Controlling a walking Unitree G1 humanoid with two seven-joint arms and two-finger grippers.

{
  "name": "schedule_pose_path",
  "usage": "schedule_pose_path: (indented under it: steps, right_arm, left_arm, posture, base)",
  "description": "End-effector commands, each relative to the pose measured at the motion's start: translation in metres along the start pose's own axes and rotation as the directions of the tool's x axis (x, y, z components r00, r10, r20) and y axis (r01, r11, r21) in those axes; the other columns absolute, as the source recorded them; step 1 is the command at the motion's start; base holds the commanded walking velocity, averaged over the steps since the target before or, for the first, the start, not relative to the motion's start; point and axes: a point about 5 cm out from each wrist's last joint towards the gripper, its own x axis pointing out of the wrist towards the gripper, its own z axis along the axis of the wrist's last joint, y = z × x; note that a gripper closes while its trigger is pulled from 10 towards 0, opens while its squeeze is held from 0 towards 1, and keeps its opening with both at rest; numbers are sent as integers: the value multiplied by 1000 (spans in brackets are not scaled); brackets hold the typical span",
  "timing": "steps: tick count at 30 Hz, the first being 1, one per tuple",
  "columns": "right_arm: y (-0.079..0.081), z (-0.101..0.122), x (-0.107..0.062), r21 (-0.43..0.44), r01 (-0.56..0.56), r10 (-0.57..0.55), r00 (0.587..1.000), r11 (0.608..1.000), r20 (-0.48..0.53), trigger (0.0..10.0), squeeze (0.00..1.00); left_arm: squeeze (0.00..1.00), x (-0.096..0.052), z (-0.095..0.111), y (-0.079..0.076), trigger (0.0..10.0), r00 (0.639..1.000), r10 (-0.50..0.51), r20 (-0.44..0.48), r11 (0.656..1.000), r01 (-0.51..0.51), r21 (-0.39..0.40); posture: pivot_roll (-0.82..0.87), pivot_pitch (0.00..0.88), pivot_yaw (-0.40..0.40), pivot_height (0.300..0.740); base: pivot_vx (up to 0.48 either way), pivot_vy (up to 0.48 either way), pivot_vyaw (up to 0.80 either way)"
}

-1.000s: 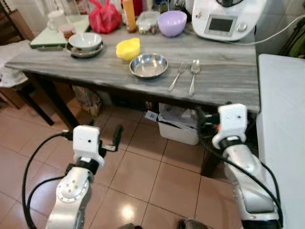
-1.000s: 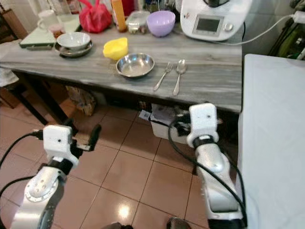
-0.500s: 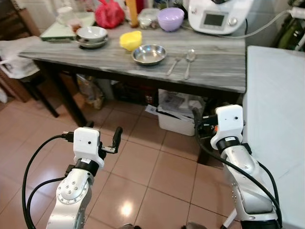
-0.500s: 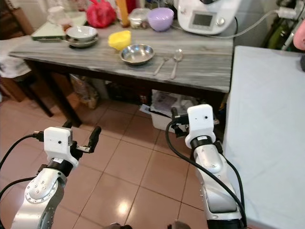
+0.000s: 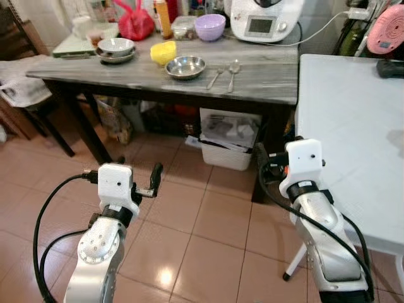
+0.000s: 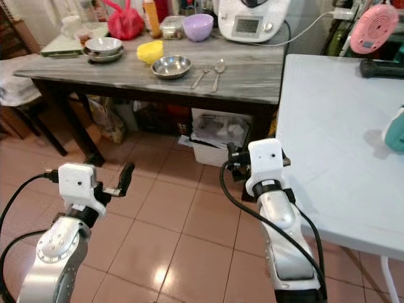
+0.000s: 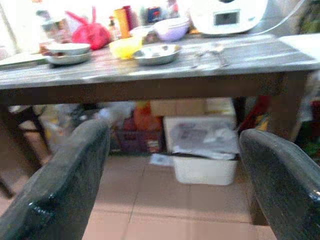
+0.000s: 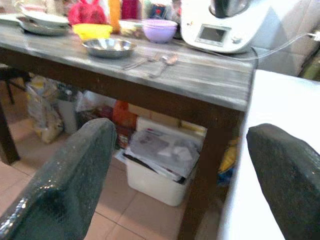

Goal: Setting the table

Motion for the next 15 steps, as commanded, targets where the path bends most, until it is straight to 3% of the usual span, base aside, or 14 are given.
schedule_pose_path:
  steps: [1,6,10,15]
  right_arm:
    - [3,4,1,10,-6,6,1000,1000,15,10000,0]
    - [2,5,2,7,-3,3,1000,1000,19,10000,0]
    - [2,5,3,5,-2,2,1000,1000,22,10000,0]
    - [2,5,3,6,-3,3,1000,1000,19,10000,0]
  left_arm:
    - [0,2,1,2,10000,1000,-3,7,1000,3,-4]
    - [0,4,2,-2,10000,999,-27,18,1000,27,-13]
    - [0,6,3,-3,10000,999,-38,24,999,38,-16]
    - [0,7,4,-5,10000,998,-49,31,998,49,-28]
  posture:
    - [-114,117,94,740]
    - [-118,116,94,740]
    - [-119,116,92,740]
    - [-119,116,92,740]
  base:
    - [0,0,-581]
    - [0,0,-630]
    - [0,0,0]
    - [0,-278,-233]
